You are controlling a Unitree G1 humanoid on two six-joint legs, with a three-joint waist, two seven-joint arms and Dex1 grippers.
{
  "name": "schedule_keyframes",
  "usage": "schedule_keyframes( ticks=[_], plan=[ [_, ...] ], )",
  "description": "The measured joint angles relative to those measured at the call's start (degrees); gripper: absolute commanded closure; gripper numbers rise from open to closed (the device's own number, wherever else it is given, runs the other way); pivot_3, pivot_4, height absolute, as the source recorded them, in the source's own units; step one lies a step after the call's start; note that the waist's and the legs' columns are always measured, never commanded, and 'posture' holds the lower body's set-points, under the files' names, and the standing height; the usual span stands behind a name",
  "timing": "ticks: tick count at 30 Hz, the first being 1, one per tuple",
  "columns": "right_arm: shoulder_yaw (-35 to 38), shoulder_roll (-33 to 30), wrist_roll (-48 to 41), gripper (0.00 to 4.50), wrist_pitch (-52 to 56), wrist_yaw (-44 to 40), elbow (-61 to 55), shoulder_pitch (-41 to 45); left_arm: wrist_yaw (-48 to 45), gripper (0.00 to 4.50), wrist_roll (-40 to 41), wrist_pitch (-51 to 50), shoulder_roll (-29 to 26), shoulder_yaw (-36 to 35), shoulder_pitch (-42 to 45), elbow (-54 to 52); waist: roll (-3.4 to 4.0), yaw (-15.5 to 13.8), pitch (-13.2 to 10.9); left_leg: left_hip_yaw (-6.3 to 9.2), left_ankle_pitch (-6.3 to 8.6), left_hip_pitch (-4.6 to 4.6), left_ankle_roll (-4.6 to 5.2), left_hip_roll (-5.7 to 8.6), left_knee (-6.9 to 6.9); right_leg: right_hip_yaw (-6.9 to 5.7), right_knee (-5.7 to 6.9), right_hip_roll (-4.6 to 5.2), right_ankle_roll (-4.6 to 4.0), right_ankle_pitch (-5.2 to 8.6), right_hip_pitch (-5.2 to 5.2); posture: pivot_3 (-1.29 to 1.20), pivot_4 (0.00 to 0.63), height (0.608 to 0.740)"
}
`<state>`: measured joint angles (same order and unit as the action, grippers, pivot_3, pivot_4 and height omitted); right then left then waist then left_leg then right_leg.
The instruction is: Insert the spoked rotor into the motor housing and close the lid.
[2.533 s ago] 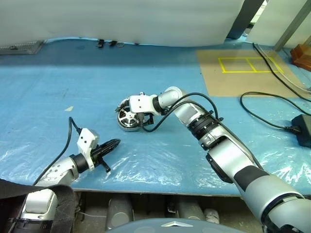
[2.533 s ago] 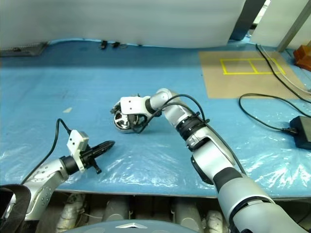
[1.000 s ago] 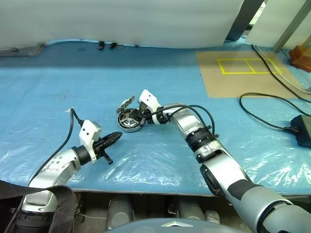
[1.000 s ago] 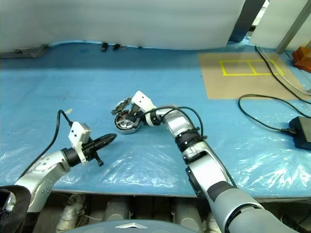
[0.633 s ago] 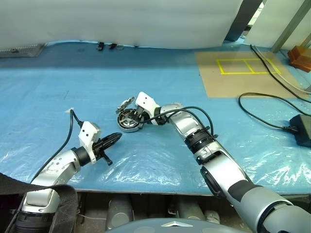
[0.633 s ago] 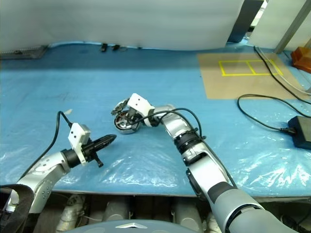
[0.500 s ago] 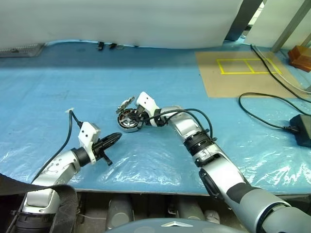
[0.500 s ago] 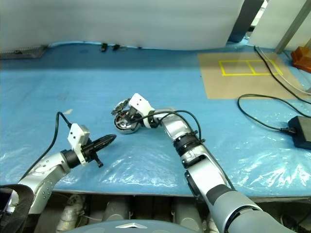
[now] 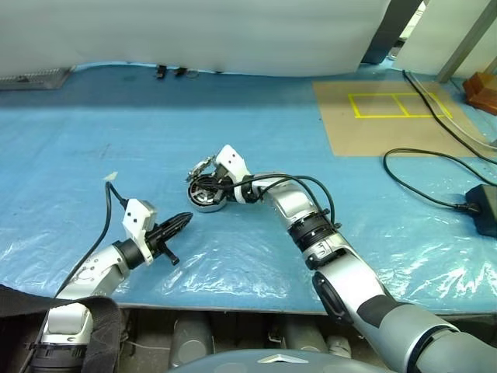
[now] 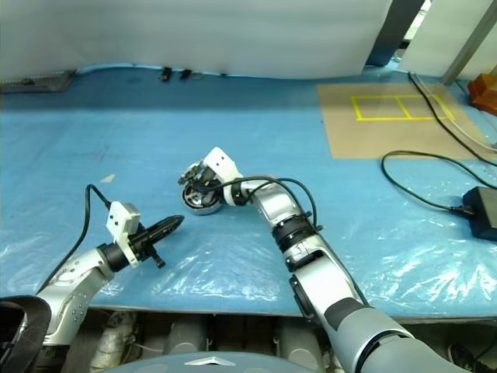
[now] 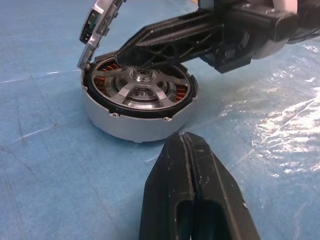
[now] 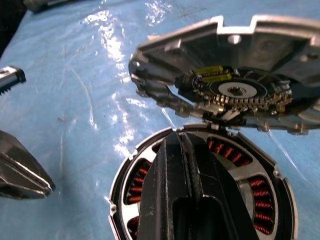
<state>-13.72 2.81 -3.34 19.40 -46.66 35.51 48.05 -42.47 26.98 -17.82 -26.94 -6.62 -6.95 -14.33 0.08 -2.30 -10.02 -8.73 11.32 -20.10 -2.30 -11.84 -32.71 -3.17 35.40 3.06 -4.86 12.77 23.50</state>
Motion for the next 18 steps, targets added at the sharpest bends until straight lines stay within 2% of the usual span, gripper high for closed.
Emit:
schedule_keyframes(
  ticks=[7, 12, 18],
  plan=[
    [0.69, 0.09, -1.41, 4.49, 0.10, -0.70, -2.64, 0.00, -1.05, 4.50, 0.09, 2.88, -0.08, -1.09, -1.24, -0.30, 0.00, 0.00, -0.01, 0.00, 0.00, 0.00, 0.00, 0.00, 0.04, 0.00, -0.02, 0.00, 0.00, 0.00, 0.01, 0.00, 0.150, 0.740],
    [-2.57, -1.35, 2.70, 4.49, -0.22, 2.05, 0.14, -0.01, -0.47, 4.50, -0.47, 6.44, 1.09, -1.89, -1.06, -0.63, -0.01, 0.00, -0.01, -0.01, -0.02, 0.01, -0.03, 0.01, 0.06, 0.00, -0.07, 0.00, 0.00, 0.00, -0.01, 0.00, 0.150, 0.740],
    [-2.70, -1.76, 3.36, 4.49, -1.25, 2.68, 1.55, 0.32, 0.28, 4.50, -1.33, 6.80, 1.19, -1.71, -0.86, -0.58, 0.00, 0.00, -0.01, -0.02, 0.00, 0.12, 0.00, 0.01, 0.10, 0.02, -0.07, 0.00, 0.01, 0.01, -0.09, 0.00, 0.150, 0.740]
  ],
)
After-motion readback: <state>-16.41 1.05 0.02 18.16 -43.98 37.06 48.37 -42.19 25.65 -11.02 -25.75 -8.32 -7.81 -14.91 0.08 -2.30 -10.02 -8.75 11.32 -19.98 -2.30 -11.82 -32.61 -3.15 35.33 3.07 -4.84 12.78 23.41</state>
